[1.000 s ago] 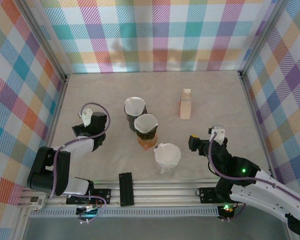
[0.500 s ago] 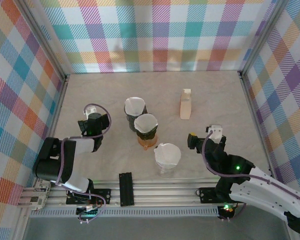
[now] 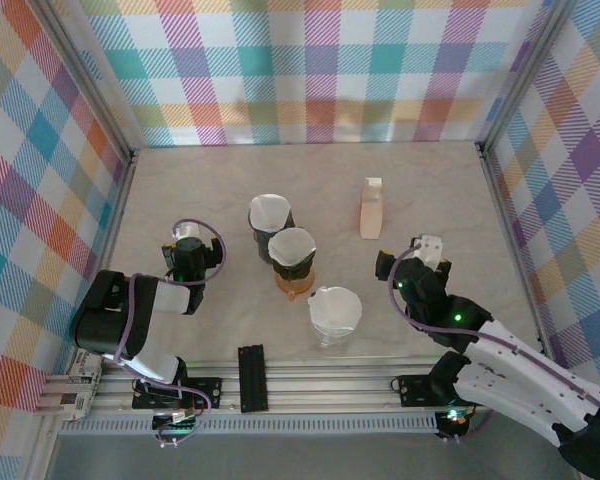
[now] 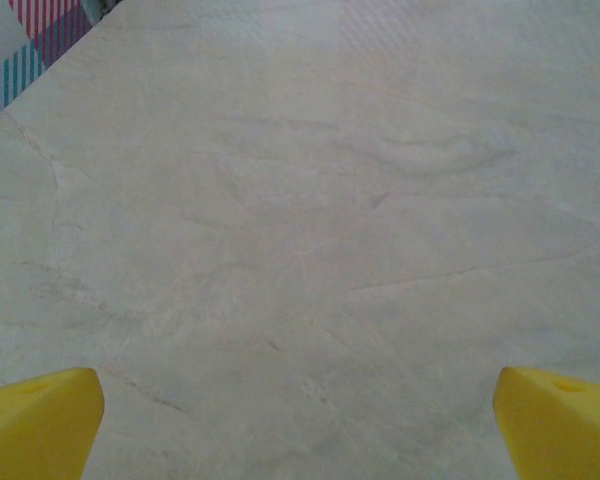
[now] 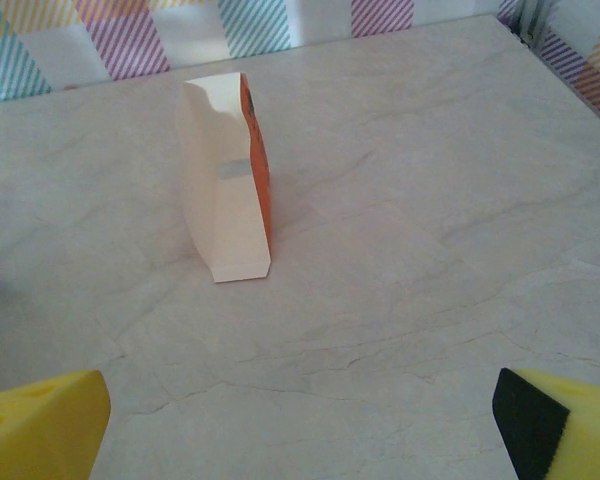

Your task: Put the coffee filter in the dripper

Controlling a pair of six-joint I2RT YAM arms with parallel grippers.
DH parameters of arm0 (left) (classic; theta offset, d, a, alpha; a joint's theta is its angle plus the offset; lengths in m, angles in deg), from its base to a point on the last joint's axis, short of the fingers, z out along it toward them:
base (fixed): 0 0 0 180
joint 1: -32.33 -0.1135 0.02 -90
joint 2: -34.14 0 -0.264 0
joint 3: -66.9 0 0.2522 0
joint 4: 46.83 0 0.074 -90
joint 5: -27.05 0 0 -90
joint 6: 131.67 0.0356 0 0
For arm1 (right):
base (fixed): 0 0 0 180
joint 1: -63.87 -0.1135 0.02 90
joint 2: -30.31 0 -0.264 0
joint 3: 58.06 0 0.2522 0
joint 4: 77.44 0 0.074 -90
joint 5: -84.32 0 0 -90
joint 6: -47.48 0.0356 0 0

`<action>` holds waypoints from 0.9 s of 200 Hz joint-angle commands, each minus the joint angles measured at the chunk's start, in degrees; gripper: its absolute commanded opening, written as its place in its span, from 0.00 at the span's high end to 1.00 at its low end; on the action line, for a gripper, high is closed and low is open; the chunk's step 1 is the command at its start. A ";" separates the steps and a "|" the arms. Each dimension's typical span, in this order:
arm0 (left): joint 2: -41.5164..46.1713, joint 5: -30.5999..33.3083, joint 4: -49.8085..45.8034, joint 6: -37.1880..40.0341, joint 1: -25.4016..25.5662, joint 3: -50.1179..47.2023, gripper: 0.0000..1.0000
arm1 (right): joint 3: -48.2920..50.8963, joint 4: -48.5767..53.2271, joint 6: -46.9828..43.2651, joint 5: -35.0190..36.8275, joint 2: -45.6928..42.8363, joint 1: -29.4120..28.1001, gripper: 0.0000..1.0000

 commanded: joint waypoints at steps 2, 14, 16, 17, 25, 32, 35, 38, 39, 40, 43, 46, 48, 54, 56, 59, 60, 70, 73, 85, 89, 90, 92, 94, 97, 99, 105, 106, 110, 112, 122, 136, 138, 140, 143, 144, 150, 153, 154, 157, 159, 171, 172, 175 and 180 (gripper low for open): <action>0.07 -1.10 2.02 0.19 -0.93 0.99 0.00 | -2.63 -6.24 -3.96 -1.52 0.69 2.15 0.01; 0.17 -1.11 1.79 0.19 -0.93 0.98 0.00 | -2.06 -9.76 -6.36 -1.52 1.33 3.60 0.01; 0.14 -1.11 1.90 0.19 -0.92 0.99 0.00 | -2.01 -10.40 -6.95 -1.50 1.53 3.85 0.01; 0.13 -1.11 1.90 0.19 -0.95 1.01 0.00 | -1.95 -10.74 -7.10 -1.50 1.62 4.06 0.01; 0.19 -1.11 1.72 0.19 -0.93 0.99 0.00 | -1.48 -13.74 -9.39 -1.46 2.38 5.55 0.01; 0.13 -1.15 1.80 0.19 -0.98 1.05 0.00 | -0.85 -16.39 -11.22 -1.49 3.37 6.98 0.01; 0.12 -1.14 1.73 0.19 -0.93 1.09 0.00 | -0.68 -17.31 -11.88 -1.56 3.88 7.66 0.01; 0.12 -1.14 1.76 0.19 -0.97 1.06 0.00 | -0.52 -18.19 -12.44 -1.57 4.46 8.29 0.01; 0.08 -1.17 1.73 0.19 -0.97 1.04 0.00 | -0.46 -18.59 -12.66 -1.57 4.62 8.53 0.01; 0.10 -1.18 1.72 0.19 -0.98 1.03 0.00 | -0.43 -18.97 -12.77 -1.58 4.84 8.78 0.01; 0.08 -1.26 1.77 0.19 -0.93 1.08 0.00 | -0.34 -19.83 -13.12 -1.66 5.43 9.38 0.01; 0.06 -1.27 1.72 0.19 -0.97 1.08 0.00 | -0.18 -20.68 -13.51 -1.73 6.07 10.05 0.01; 0.07 -1.24 1.71 0.19 -0.93 1.08 0.00 | -0.04 -21.28 -13.79 -1.86 6.51 10.49 0.01; 0.06 -1.21 1.67 0.19 -1.03 1.10 0.00 | 0.53 -24.11 -15.81 -2.84 7.80 11.78 0.01; 0.11 -1.27 1.68 0.19 -1.06 1.11 0.00 | 0.90 -25.06 -16.34 -3.52 8.20 11.95 0.01; 0.13 -1.33 1.63 0.11 -1.01 1.14 0.00 | 1.27 -26.73 -17.74 -4.49 8.80 12.69 0.01; 0.08 -1.31 1.62 0.10 -0.99 1.13 0.00 | 1.36 -27.17 -18.08 -4.66 8.99 12.88 0.01; 0.09 -1.54 1.45 0.01 -1.19 1.19 0.00 | 2.09 -30.87 -20.05 -6.80 11.08 14.67 0.01; 0.11 -1.55 1.45 0.01 -1.23 1.20 0.00 | 2.20 -31.69 -20.47 -6.80 11.80 15.17 0.01; 0.13 -1.67 1.36 0.01 -1.22 1.20 0.00 | 2.16 -34.58 -21.56 -9.67 14.57 17.09 0.01; 0.13 -1.67 1.36 0.02 -1.23 1.25 0.00 | 2.14 -35.54 -22.13 -10.58 15.52 17.74 0.01; 0.13 -1.69 1.36 0.01 -1.23 1.18 0.00 | 2.14 -35.79 -22.30 -10.79 15.78 17.91 0.01; 0.13 -1.65 1.36 0.01 -1.20 1.18 0.00 | 2.08 -36.31 -22.64 -11.20 16.23 18.19 0.01; 0.13 -1.68 1.36 0.01 -1.23 1.26 0.00 | 2.10 -36.73 -22.95 -11.61 16.70 18.48 0.01; 0.11 -1.74 1.40 0.05 -1.23 1.28 0.00 | 2.09 -37.35 -23.31 -12.24 17.49 18.87 0.01; 0.06 -1.66 1.37 0.04 -1.17 1.22 0.00 | 2.02 -37.67 -23.51 -12.62 17.98 19.20 0.01; 0.04 -1.74 1.28 0.01 -1.29 1.34 0.00 | 1.83 -38.58 -24.39 -13.96 19.18 20.21 0.01; 0.04 -1.73 1.28 0.05 -1.31 1.36 0.00 | 1.77 -38.76 -24.44 -14.27 19.41 20.37 0.01; 0.04 -1.72 1.29 -0.04 -1.28 1.31 0.00 | 1.78 -39.54 -25.88 -15.79 20.65 21.28 0.01; 0.04 -1.77 1.32 0.00 -1.30 1.34 0.00 | 1.79 -39.82 -26.02 -16.07 20.76 21.39 0.01; 0.00 -1.96 1.20 -0.05 -1.40 1.31 0.00 | 1.75 -41.85 -28.35 -18.77 23.02 23.20 0.01; -0.03 -2.13 1.04 -0.12 -1.43 1.43 0.00 | 2.15 -44.50 -30.25 -21.75 25.62 26.16 0.01; 0.00 -2.09 1.06 -0.15 -1.48 1.39 0.00 | 2.21 -44.73 -30.34 -22.07 25.90 26.58 0.01; 0.05 -2.12 1.08 -0.14 -1.48 1.45 0.00 | 2.31 -44.92 -30.43 -22.44 26.19 27.10 0.01; 0.02 -2.11 1.02 -0.12 -1.50 1.39 0.00 | 2.39 -45.25 -30.56 -23.02 26.57 27.77 0.01; 0.03 -2.14 1.01 -0.14 -1.50 1.38 0.00 | 2.44 -45.31 -30.55 -23.20 26.71 28.02 0.01; 0.04 -2.08 1.01 -0.15 -1.49 1.41 0.00 | 2.79 -45.71 -30.76 -24.19 27.35 29.36 0.01; 0.07 -2.09 1.02 -0.14 -1.44 1.38 0.00 | 2.97 -45.95 -30.73 -24.82 27.61 30.08 0.01; 0.06 -2.12 1.01 -0.11 -1.51 1.42 0.00 | 3.00 -46.05 -30.73 -24.93 27.67 30.32 0.01; 0.09 -2.11 1.05 -0.09 -1.46 1.40 0.00 | 3.17 -46.22 -30.73 -25.41 27.98 30.95 0.01; 0.07 -2.09 1.08 -0.08 -1.52 1.41 0.00 | 3.30 -46.32 -30.73 -25.69 28.16 31.25 0.01; 0.08 -2.15 1.08 -0.15 -1.51 1.45 0.00 | 4.19 -47.29 -31.09 -27.59 29.07 33.25 0.01; 0.11 -2.16 1.04 -0.16 -1.55 1.41 0.00 | 4.22 -47.34 -31.13 -27.77 29.10 33.35 0.01; -0.02 -2.09 1.01 -0.16 -1.53 1.41 0.00 | 4.37 -47.42 -31.45 -28.19 29.31 33.62 0.01; 0.03 -2.11 0.94 -0.16 -1.58 1.39 0.00 | 4.62 -47.49 -31.81 -28.59 29.66 33.91 0.01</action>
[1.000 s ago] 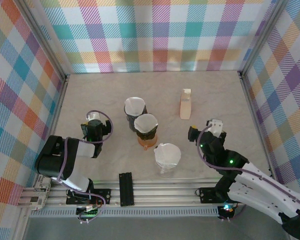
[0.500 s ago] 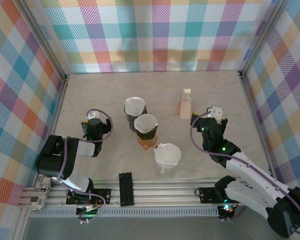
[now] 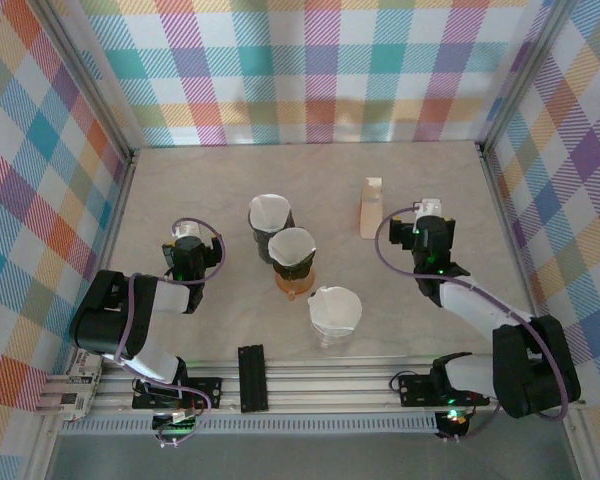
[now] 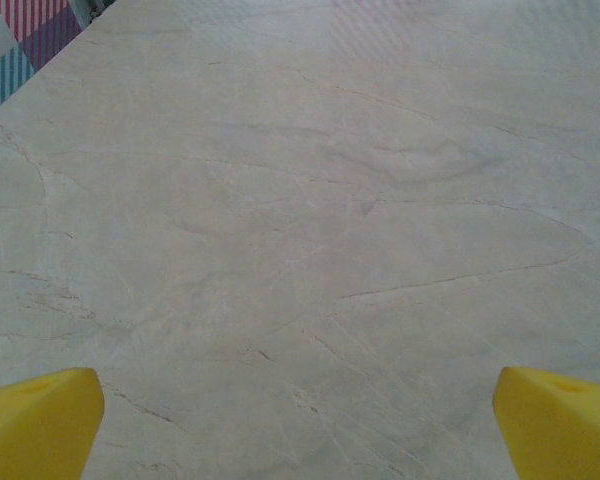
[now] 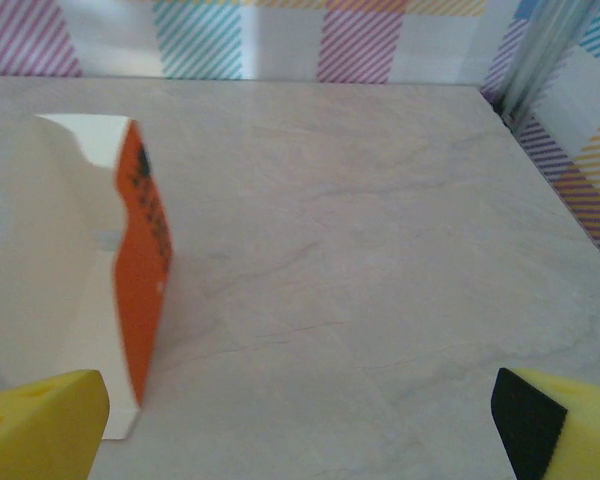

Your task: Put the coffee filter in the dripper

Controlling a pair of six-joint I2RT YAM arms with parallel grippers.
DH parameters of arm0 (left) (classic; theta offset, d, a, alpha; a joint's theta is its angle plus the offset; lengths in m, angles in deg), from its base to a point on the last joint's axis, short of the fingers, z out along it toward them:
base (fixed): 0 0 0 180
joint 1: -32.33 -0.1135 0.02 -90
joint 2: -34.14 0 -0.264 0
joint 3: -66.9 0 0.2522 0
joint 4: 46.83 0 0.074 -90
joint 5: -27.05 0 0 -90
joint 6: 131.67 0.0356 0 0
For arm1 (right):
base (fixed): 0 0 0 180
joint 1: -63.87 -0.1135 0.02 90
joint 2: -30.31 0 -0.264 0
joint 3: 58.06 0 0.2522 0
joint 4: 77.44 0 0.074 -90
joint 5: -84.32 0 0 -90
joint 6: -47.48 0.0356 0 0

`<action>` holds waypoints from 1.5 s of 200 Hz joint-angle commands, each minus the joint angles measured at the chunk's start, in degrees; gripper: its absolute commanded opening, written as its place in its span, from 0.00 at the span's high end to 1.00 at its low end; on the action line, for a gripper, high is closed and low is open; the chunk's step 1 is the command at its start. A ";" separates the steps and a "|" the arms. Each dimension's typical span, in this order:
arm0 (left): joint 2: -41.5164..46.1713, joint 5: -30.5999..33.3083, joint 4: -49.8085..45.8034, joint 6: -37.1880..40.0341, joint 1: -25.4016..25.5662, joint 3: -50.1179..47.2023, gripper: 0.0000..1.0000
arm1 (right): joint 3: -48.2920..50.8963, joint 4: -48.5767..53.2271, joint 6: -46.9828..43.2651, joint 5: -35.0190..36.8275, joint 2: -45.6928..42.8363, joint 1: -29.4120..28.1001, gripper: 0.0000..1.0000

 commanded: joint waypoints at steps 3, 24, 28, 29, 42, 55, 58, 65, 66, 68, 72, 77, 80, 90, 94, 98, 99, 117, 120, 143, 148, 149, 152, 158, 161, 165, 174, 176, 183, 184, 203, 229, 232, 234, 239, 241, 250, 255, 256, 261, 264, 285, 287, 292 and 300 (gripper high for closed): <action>0.02 -0.88 1.01 -0.12 -1.11 1.23 0.00 | 1.77 -5.57 -3.18 -5.88 1.55 2.79 0.01; -0.04 -0.90 1.01 -0.24 -1.18 1.30 0.00 | 2.28 -7.81 -3.30 -9.33 4.54 4.07 0.01; 0.03 -0.98 1.01 -0.19 -1.11 1.29 0.00 | 2.56 -9.01 -3.45 -9.74 5.26 4.32 0.01; 0.03 -1.02 1.01 -0.21 -1.14 1.29 0.00 | 2.64 -9.43 -3.55 -9.84 5.48 4.38 0.01; 0.04 -0.96 0.98 -0.18 -1.17 1.30 0.00 | 4.55 -15.27 -3.85 -11.58 8.19 5.52 0.01; 0.01 -1.04 0.92 -0.21 -1.24 1.29 0.00 | 5.80 -20.19 -1.79 -15.51 11.01 8.22 0.01; 0.02 -1.03 0.92 -0.23 -1.22 1.30 0.00 | 5.93 -20.97 -1.36 -15.96 11.64 8.75 0.01; 0.04 -1.13 0.95 -0.16 -1.21 1.29 0.00 | 6.42 -23.10 -0.65 -17.72 13.74 9.72 0.01; 0.00 -1.13 0.94 -0.19 -1.19 1.29 0.00 | 6.51 -23.60 -0.62 -17.96 14.03 9.85 0.01; 0.03 -1.14 0.92 -0.20 -1.25 1.29 0.00 | 6.73 -24.63 -0.54 -18.27 14.55 10.02 0.01; 0.00 -1.05 0.95 -0.16 -1.26 1.30 0.00 | 7.20 -26.70 -0.21 -19.33 15.69 10.54 0.01; 0.05 -1.13 0.94 -0.28 -1.26 1.28 0.00 | 7.39 -26.92 0.23 -20.45 16.51 11.29 0.01; 0.06 -1.24 0.88 -0.27 -1.31 1.29 0.00 | 7.57 -28.24 0.49 -20.87 17.17 11.55 0.01; 0.04 -1.39 0.84 -0.31 -1.37 1.32 0.00 | 7.04 -27.24 0.62 -22.60 17.15 12.33 0.01; 0.03 -1.47 0.90 -0.36 -1.39 1.34 0.00 | 6.83 -26.05 0.45 -23.69 16.91 12.53 0.01; 0.01 -1.48 0.86 -0.40 -1.48 1.30 0.00 | 7.06 -27.51 0.30 -24.05 17.43 12.56 0.01; 0.02 -1.48 0.84 -0.40 -1.50 1.30 0.00 | 7.14 -27.78 0.30 -24.12 17.50 12.55 0.01; 0.13 -1.50 0.84 -0.34 -1.48 1.29 0.00 | 6.97 -27.20 0.27 -24.11 17.32 12.62 0.01; 0.04 -1.49 0.83 -0.36 -1.49 1.29 0.00 | 6.88 -26.83 0.23 -24.20 17.20 12.66 0.01; 0.10 -1.57 0.90 -0.40 -1.51 1.30 0.00 | 6.94 -26.89 0.13 -24.20 17.19 12.62 0.01; 0.08 -1.50 0.83 -0.41 -1.53 1.33 0.00 | 7.07 -26.79 0.17 -24.23 17.04 12.62 0.01; 0.06 -1.50 0.83 -0.36 -1.48 1.31 0.00 | 7.05 -26.72 0.19 -24.25 17.00 12.66 0.01; 0.08 -1.54 0.84 -0.34 -1.46 1.29 0.00 | 6.96 -26.63 0.19 -24.27 16.96 12.62 0.01; 0.05 -1.57 0.85 -0.40 -1.52 1.30 0.00 | 7.01 -26.93 0.21 -24.22 17.09 12.62 0.01; 0.01 -1.56 0.88 -0.38 -1.53 1.29 0.00 | 6.97 -26.80 0.19 -24.25 17.03 12.68 0.01; 0.12 -1.65 0.86 -0.39 -1.52 1.29 0.00 | 6.95 -26.62 0.17 -24.22 17.00 12.62 0.01; 0.11 -1.56 0.83 -0.37 -1.52 1.29 0.00 | 6.96 -26.76 0.17 -24.26 17.05 12.63 0.01; 0.06 -1.57 0.83 -0.40 -1.53 1.29 0.00 | 6.95 -26.65 0.25 -24.27 17.02 12.67 0.01; 0.09 -1.62 0.83 -0.39 -1.48 1.29 0.00 | 6.95 -26.79 0.21 -24.25 17.04 12.62 0.01; 0.11 -1.60 0.83 -0.40 -1.51 1.29 0.00 | 6.95 -26.81 0.21 -24.26 17.04 12.62 0.01; 0.05 -1.58 0.87 -0.39 -1.48 1.29 0.00 | 6.95 -26.73 0.21 -24.24 17.04 12.60 0.01; 0.09 -1.58 0.84 -0.39 -1.45 1.33 0.00 | 6.87 -26.58 0.17 -24.21 17.12 12.62 0.01; 0.10 -1.59 0.83 -0.36 -1.52 1.34 0.00 | 6.89 -26.64 0.18 -24.25 17.12 12.62 0.01; 0.10 -1.58 0.85 -0.35 -1.50 1.30 0.00 | 6.87 -26.64 0.21 -24.26 17.13 12.62 0.01; 0.13 -1.62 0.88 -0.36 -1.52 1.34 0.00 | 6.86 -26.64 0.21 -24.27 17.13 12.62 0.01; 0.06 -1.61 0.84 -0.37 -1.53 1.30 0.00 | 6.88 -26.64 0.21 -24.27 17.13 12.64 0.01; 0.13 -1.58 0.86 -0.39 -1.51 1.29 0.00 | 6.87 -26.64 0.21 -24.25 17.13 12.63 0.01; 0.10 -1.64 0.90 -0.39 -1.53 1.31 0.00 | 6.78 -26.52 0.21 -24.27 17.13 12.62 0.01; 0.07 -1.61 0.87 -0.40 -1.53 1.30 0.00 | 6.78 -26.54 0.21 -24.27 17.13 12.62 0.01; 0.08 -1.53 0.84 -0.34 -1.51 1.31 0.00 | 6.82 -26.56 0.17 -24.22 17.12 12.62 0.01; 0.12 -1.60 0.83 -0.33 -1.53 1.32 0.00 | 6.78 -26.53 0.16 -24.26 17.11 12.64 0.01; 0.12 -1.62 0.85 -0.39 -1.49 1.29 0.00 | 6.77 -26.56 0.19 -24.26 17.15 12.62 0.01; 0.13 -1.59 0.84 -0.36 -1.50 1.29 0.00 | 6.77 -26.56 0.21 -24.27 17.16 12.62 0.01; 0.05 -1.59 0.86 -0.43 -1.46 1.29 0.00 | 6.79 -26.53 0.20 -24.22 17.16 12.63 0.01; 0.14 -1.58 0.90 -0.40 -1.44 1.34 0.00 | 6.77 -26.56 0.21 -24.26 17.13 12.66 0.01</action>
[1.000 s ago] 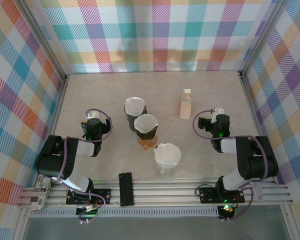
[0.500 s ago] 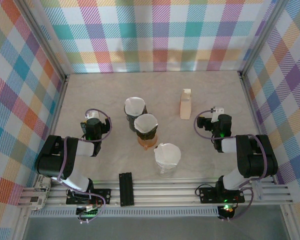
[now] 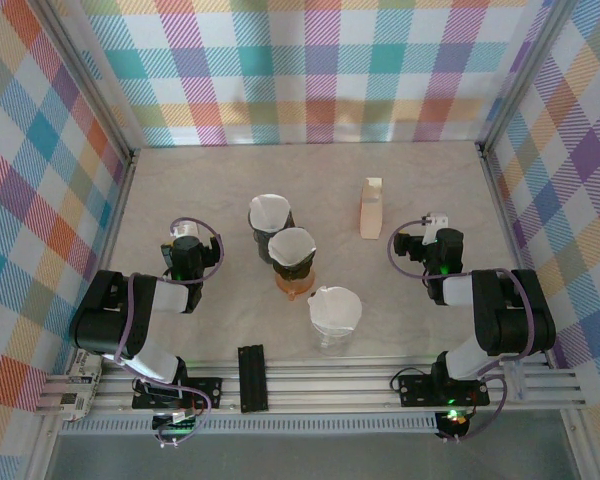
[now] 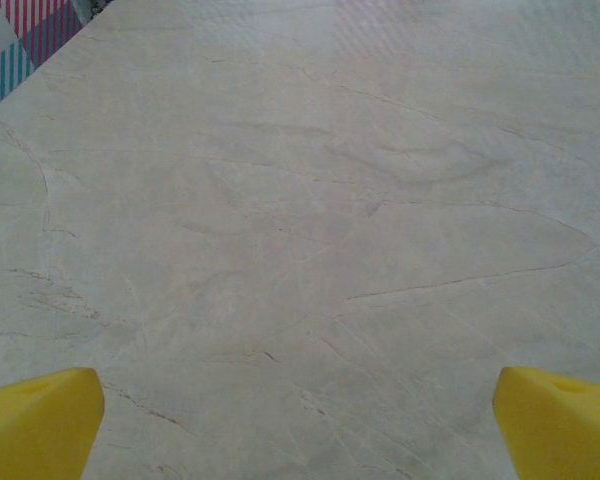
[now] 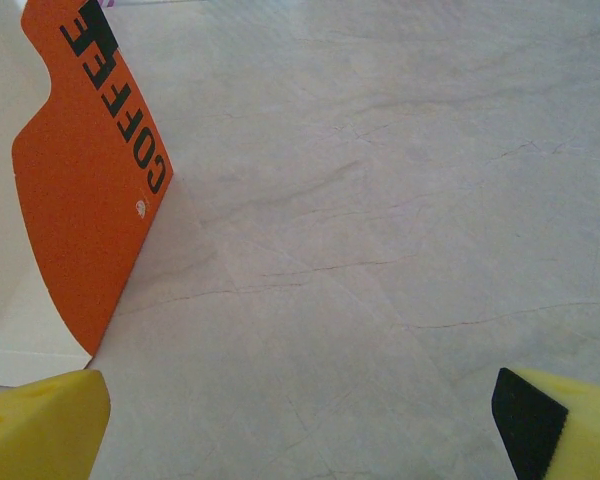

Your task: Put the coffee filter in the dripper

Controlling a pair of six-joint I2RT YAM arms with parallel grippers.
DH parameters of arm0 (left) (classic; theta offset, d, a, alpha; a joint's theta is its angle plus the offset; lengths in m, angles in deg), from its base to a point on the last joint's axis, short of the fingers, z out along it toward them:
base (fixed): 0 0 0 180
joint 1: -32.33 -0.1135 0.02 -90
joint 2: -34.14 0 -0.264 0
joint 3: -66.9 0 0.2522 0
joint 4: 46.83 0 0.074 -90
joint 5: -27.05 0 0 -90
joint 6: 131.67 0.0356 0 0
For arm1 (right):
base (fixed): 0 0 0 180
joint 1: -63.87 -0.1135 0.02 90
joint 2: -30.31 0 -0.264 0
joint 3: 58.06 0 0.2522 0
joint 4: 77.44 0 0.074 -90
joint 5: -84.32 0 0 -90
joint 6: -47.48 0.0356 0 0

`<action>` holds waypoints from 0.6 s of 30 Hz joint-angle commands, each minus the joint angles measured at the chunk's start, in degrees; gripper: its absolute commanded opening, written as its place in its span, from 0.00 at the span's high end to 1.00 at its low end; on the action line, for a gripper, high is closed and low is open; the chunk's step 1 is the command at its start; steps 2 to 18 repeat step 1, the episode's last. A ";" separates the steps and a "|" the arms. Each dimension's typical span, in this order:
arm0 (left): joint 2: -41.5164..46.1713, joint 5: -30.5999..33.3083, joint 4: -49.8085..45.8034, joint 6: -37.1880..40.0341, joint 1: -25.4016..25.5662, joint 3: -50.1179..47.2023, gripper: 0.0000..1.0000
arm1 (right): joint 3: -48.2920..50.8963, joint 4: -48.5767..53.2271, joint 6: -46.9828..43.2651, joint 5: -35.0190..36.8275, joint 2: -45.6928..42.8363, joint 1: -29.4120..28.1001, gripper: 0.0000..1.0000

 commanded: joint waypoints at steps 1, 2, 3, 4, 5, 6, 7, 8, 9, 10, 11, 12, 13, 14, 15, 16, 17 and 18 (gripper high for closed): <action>0.13 -0.75 0.89 -0.25 -0.63 1.29 0.00 | -0.42 -2.27 0.80 -1.47 -0.62 0.12 0.01; 0.13 -0.75 0.89 -0.25 -0.63 1.29 0.00 | -0.42 -2.27 0.80 -1.47 -0.62 0.12 0.01; 0.13 -0.75 0.89 -0.25 -0.63 1.29 0.00 | -0.42 -2.27 0.80 -1.47 -0.62 0.12 0.01; 0.13 -0.75 0.89 -0.25 -0.63 1.29 0.00 | -0.42 -2.27 0.80 -1.47 -0.62 0.12 0.01; 0.13 -0.75 0.89 -0.25 -0.63 1.29 0.00 | -0.42 -2.27 0.80 -1.47 -0.62 0.12 0.01; 0.13 -0.75 0.89 -0.25 -0.63 1.29 0.00 | -0.42 -2.27 0.80 -1.47 -0.62 0.12 0.01; 0.13 -0.75 0.89 -0.25 -0.63 1.29 0.00 | -0.42 -2.27 0.80 -1.47 -0.62 0.12 0.01; 0.13 -0.75 0.89 -0.25 -0.63 1.29 0.00 | -0.42 -2.27 0.80 -1.47 -0.62 0.12 0.01; 0.13 -0.75 0.89 -0.25 -0.63 1.29 0.00 | -0.42 -2.27 0.80 -1.47 -0.62 0.12 0.01; 0.13 -0.75 0.89 -0.25 -0.63 1.29 0.00 | -0.42 -2.27 0.80 -1.47 -0.62 0.12 0.01; 0.13 -0.75 0.89 -0.25 -0.63 1.29 0.00 | -0.42 -2.27 0.80 -1.47 -0.62 0.12 0.01; 0.13 -0.75 0.89 -0.25 -0.63 1.29 0.00 | -0.42 -2.27 0.80 -1.47 -0.62 0.12 0.01; 0.13 -0.75 0.89 -0.25 -0.63 1.29 0.00 | -0.42 -2.27 0.80 -1.47 -0.62 0.12 0.01; 0.13 -0.75 0.89 -0.25 -0.63 1.29 0.00 | -0.42 -2.27 0.80 -1.47 -0.62 0.12 0.01; 0.13 -0.75 0.89 -0.25 -0.63 1.29 0.00 | -0.42 -2.27 0.80 -1.47 -0.62 0.12 0.01; 0.13 -0.75 0.89 -0.25 -0.63 1.29 0.00 | -0.42 -2.27 0.80 -1.47 -0.62 0.12 0.01; 0.13 -0.75 0.89 -0.25 -0.63 1.29 0.00 | -0.42 -2.27 0.80 -1.47 -0.62 0.12 0.01; 0.13 -0.75 0.89 -0.25 -0.63 1.29 0.00 | -0.42 -2.27 0.80 -1.47 -0.62 0.12 0.01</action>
